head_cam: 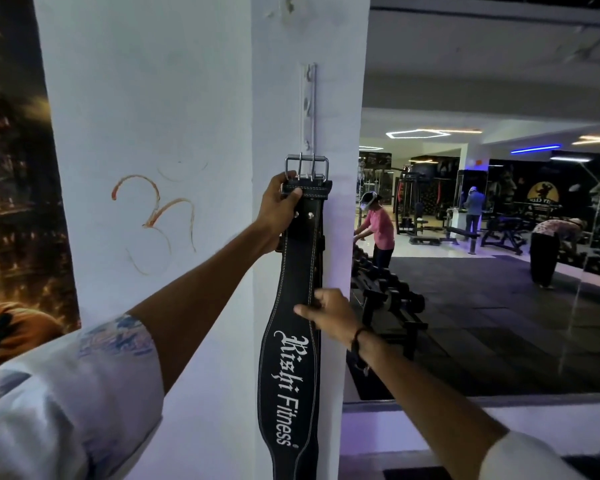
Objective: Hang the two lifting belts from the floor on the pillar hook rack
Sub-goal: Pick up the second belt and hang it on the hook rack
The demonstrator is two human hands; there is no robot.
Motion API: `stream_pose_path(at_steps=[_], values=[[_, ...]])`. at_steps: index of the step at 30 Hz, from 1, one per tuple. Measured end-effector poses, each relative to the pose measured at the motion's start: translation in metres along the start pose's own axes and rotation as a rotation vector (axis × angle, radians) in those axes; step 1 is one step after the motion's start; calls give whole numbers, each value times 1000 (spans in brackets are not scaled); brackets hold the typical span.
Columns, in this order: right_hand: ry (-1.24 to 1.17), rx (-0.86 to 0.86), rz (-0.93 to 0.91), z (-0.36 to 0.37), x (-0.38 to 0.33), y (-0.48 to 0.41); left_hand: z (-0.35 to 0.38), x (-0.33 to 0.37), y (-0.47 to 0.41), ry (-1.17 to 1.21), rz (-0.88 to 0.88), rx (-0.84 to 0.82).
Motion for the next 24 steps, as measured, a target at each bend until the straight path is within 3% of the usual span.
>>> stream_pose_path(at_steps=[3, 7, 11, 16, 24], values=[[17, 5, 6, -6, -9, 4, -5, -2, -2, -26, -1, -17], [-309, 161, -157, -61, -80, -16, -6, -8, 3, -40, 16, -28], [-166, 175, -142, -93, -110, -25, -6, -18, 12, -62, 48, -17], [-227, 242, -204, -83, -110, -32, -4, -33, 40, -281, 194, 8], [-300, 362, -235, -107, -131, -42, 22, -162, 173, -396, -118, -118]])
Point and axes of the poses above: each hand's wrist, its own y-axis away from the middle knuckle, its own z-axis out of the palm, x = y × z, the point moved 1 cm from there along -y, towards the middle knuckle, and after that the axes turned 12 degrees about -x, right-handed, at the moved point
